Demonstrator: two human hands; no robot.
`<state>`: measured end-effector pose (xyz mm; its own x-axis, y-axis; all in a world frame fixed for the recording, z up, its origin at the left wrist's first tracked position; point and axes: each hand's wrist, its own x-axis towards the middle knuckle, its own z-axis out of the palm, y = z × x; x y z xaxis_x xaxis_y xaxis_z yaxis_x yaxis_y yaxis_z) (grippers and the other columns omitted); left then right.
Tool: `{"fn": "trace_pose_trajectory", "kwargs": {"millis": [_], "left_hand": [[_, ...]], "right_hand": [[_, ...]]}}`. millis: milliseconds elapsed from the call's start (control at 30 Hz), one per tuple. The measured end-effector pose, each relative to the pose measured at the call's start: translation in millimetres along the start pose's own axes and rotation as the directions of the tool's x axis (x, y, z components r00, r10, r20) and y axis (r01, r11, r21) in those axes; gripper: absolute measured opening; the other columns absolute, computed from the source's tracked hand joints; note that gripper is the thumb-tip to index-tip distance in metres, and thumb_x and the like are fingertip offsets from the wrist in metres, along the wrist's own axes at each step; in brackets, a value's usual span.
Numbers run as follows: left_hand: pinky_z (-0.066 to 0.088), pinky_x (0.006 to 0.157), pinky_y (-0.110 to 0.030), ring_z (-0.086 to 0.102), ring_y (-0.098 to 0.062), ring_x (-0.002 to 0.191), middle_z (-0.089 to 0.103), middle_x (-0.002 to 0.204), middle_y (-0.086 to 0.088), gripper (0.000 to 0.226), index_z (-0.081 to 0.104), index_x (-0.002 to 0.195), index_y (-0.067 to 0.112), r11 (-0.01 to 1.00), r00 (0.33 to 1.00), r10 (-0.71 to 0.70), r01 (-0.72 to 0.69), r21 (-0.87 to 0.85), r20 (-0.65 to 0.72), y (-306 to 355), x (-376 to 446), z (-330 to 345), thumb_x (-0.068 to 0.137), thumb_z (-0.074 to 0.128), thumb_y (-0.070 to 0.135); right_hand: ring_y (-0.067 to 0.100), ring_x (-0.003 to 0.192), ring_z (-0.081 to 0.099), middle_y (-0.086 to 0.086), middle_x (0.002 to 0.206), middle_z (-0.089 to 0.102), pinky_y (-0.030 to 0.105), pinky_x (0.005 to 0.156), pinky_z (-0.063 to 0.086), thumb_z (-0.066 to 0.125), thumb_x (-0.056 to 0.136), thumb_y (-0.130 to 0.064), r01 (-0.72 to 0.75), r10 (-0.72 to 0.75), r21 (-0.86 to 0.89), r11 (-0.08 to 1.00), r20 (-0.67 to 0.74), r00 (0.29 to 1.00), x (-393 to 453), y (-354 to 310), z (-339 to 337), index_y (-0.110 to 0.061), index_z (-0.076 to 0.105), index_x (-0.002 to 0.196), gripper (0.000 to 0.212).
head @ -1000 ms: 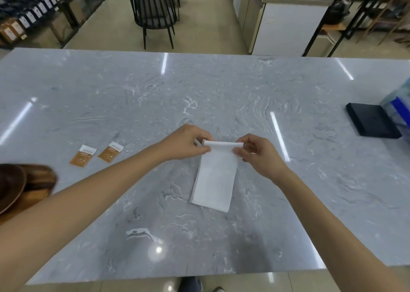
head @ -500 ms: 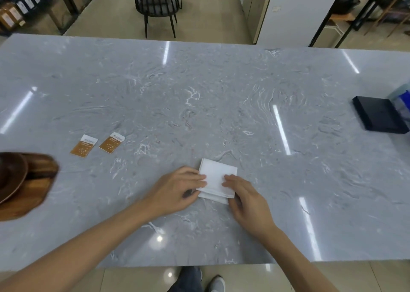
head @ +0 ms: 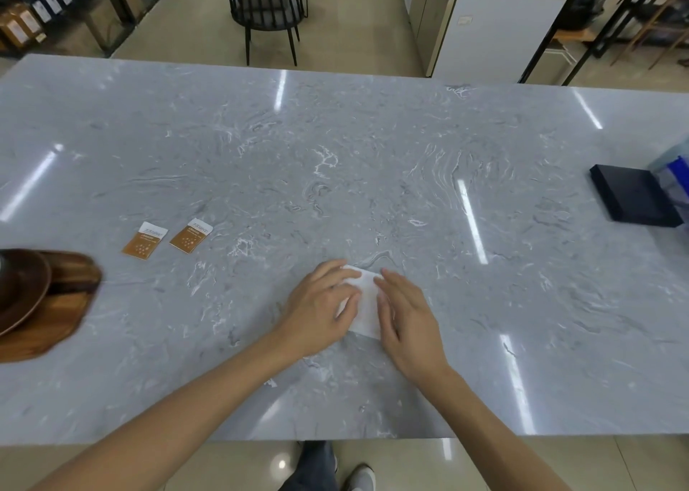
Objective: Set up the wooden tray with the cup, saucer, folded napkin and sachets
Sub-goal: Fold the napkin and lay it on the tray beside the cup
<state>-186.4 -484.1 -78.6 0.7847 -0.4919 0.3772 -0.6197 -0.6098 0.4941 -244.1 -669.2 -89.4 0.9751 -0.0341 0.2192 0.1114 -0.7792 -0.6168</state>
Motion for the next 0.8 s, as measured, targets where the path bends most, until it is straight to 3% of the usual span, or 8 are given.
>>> {"fn": "trace_pose_trajectory", "kwargs": {"millis": [67,167,233,333,467,600,700,800], "left_hand": [[0.04,0.114,-0.036,0.043,-0.027,0.143,0.061,0.141,-0.005,0.032,0.07,0.122,0.008,0.998,0.995,-0.029,0.023,0.058,0.096,6,19,11,0.1,0.051,0.019],[0.011,0.126,-0.044,0.006,-0.018,0.157,0.017,0.169,0.0,0.057,0.021,0.159,0.011,0.957,0.915,-0.2,0.106,0.27,0.351,-1,22,27,0.108,0.025,0.035],[0.003,0.126,-0.049,-0.003,-0.014,0.157,-0.002,0.17,0.006,0.062,0.001,0.161,0.018,0.931,0.886,-0.257,0.119,0.346,0.386,-11,8,34,0.106,0.015,0.043],[0.001,0.125,-0.052,-0.007,-0.014,0.156,-0.009,0.169,0.01,0.065,-0.005,0.16,0.021,0.928,0.892,-0.246,0.105,0.357,0.379,-18,0,37,0.101,0.008,0.046],[-0.007,0.125,-0.052,-0.016,-0.015,0.155,-0.016,0.168,0.008,0.068,-0.014,0.159,0.021,0.934,0.836,-0.267,0.103,0.342,0.479,-23,7,36,0.103,0.019,0.043],[0.002,0.123,-0.039,-0.001,-0.018,0.155,0.004,0.17,0.001,0.083,0.005,0.161,0.02,0.969,0.73,-0.246,0.21,0.133,0.638,-32,31,4,0.095,0.055,0.03],[0.026,0.115,-0.035,0.027,-0.027,0.142,0.036,0.153,-0.007,0.085,0.029,0.156,0.018,0.956,0.688,-0.288,0.252,0.153,0.666,-28,58,-11,0.083,0.072,0.024],[0.037,0.102,-0.032,0.048,-0.027,0.123,0.06,0.127,-0.007,0.059,0.059,0.13,0.016,0.941,0.618,-0.336,0.256,0.222,0.711,-20,84,-15,0.075,0.081,0.02]], "right_hand": [[0.024,0.15,0.035,0.011,0.158,0.044,0.036,0.125,0.026,0.039,0.107,-0.021,0.021,-0.015,-0.131,0.991,0.045,0.999,19,-3,8,-0.006,0.048,0.149,0.046],[0.02,0.158,0.01,0.007,0.169,0.018,0.039,0.128,0.013,0.025,0.109,-0.034,-0.016,0.074,-0.326,0.945,0.166,0.983,20,3,25,-0.009,0.021,0.161,0.057],[0.017,0.158,0.003,0.002,0.171,0.01,0.039,0.129,0.008,0.014,0.105,-0.047,-0.046,0.118,-0.345,0.938,0.192,0.974,12,8,28,-0.014,0.013,0.162,0.066],[0.015,0.158,0.003,0.001,0.171,0.01,0.039,0.129,0.007,0.007,0.099,-0.053,-0.045,0.12,-0.346,0.937,0.2,0.972,11,10,31,-0.014,0.012,0.162,0.074],[0.017,0.158,0.001,0.002,0.171,0.007,0.038,0.129,0.002,0.016,0.101,-0.052,-0.028,0.108,-0.289,0.957,0.263,0.959,13,15,23,-0.012,0.008,0.162,0.073],[0.03,0.15,0.028,0.014,0.163,0.031,0.04,0.124,0.018,0.064,0.096,-0.038,-0.071,0.094,-0.071,0.995,0.415,0.905,32,29,-7,-0.004,0.014,0.16,0.088],[0.03,0.135,0.042,0.011,0.145,0.048,0.038,0.117,0.027,0.078,0.084,-0.043,-0.085,0.152,-0.161,0.983,0.475,0.867,56,29,-23,-0.009,0.023,0.158,0.099],[0.028,0.131,0.043,0.01,0.141,0.05,0.035,0.11,0.032,0.085,0.076,-0.043,-0.12,0.226,-0.222,0.968,0.551,0.803,74,20,-27,-0.015,0.039,0.15,0.092]]}}
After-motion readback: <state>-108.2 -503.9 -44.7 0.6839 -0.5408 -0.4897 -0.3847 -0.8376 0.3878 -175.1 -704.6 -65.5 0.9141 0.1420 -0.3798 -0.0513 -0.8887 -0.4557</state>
